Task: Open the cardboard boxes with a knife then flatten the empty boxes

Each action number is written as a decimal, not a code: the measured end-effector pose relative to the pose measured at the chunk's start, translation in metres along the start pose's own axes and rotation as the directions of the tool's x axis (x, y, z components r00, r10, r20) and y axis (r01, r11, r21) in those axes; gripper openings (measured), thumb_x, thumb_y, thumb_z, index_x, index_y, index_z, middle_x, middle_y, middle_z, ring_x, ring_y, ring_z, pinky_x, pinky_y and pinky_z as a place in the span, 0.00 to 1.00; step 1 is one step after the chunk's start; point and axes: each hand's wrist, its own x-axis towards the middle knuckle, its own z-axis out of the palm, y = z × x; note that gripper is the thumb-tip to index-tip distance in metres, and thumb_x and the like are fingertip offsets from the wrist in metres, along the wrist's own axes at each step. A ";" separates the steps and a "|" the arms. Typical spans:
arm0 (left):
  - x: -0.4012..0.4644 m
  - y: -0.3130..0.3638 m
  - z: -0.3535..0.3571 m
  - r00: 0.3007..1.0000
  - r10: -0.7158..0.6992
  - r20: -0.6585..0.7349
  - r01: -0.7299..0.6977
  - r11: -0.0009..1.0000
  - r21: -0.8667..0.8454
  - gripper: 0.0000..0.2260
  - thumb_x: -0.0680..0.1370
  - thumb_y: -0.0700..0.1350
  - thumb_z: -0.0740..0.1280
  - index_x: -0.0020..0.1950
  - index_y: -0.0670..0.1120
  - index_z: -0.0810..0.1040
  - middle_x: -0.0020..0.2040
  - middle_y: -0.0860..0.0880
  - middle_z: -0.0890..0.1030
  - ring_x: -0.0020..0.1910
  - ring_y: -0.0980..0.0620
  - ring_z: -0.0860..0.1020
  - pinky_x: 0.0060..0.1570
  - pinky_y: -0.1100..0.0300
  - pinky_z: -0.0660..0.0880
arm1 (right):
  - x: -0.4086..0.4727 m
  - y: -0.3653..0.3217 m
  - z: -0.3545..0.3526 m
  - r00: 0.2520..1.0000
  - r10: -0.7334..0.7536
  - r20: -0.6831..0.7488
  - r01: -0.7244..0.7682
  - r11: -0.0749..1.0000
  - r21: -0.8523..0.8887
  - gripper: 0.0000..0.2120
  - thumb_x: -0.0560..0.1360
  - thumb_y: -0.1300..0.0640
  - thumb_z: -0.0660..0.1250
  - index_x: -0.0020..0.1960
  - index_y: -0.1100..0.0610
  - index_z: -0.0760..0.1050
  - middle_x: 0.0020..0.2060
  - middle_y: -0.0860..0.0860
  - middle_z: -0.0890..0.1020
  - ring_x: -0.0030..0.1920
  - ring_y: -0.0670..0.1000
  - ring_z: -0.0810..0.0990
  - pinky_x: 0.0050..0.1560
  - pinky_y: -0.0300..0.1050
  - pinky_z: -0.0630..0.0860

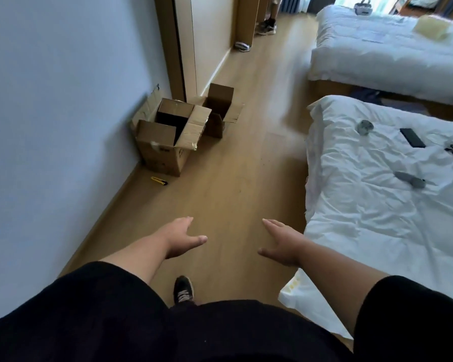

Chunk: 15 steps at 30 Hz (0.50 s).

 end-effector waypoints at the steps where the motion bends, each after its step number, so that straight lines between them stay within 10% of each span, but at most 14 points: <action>1: 0.010 0.000 -0.004 1.000 -0.001 0.004 0.001 1.000 -0.002 0.40 0.76 0.65 0.64 0.81 0.47 0.53 0.81 0.48 0.55 0.79 0.50 0.55 0.76 0.53 0.56 | 0.012 -0.002 -0.006 1.000 -0.011 0.008 0.012 1.000 -0.010 0.43 0.76 0.39 0.67 0.81 0.50 0.47 0.80 0.46 0.53 0.79 0.51 0.56 0.76 0.49 0.60; 15: 0.209 -0.006 -0.185 0.999 0.025 0.027 -0.025 1.000 -0.015 0.42 0.75 0.69 0.63 0.81 0.49 0.54 0.81 0.49 0.55 0.79 0.49 0.57 0.75 0.51 0.57 | 0.218 -0.043 -0.139 0.994 0.103 -0.035 -0.102 0.994 0.028 0.42 0.77 0.40 0.66 0.81 0.50 0.48 0.80 0.47 0.54 0.79 0.52 0.56 0.76 0.51 0.61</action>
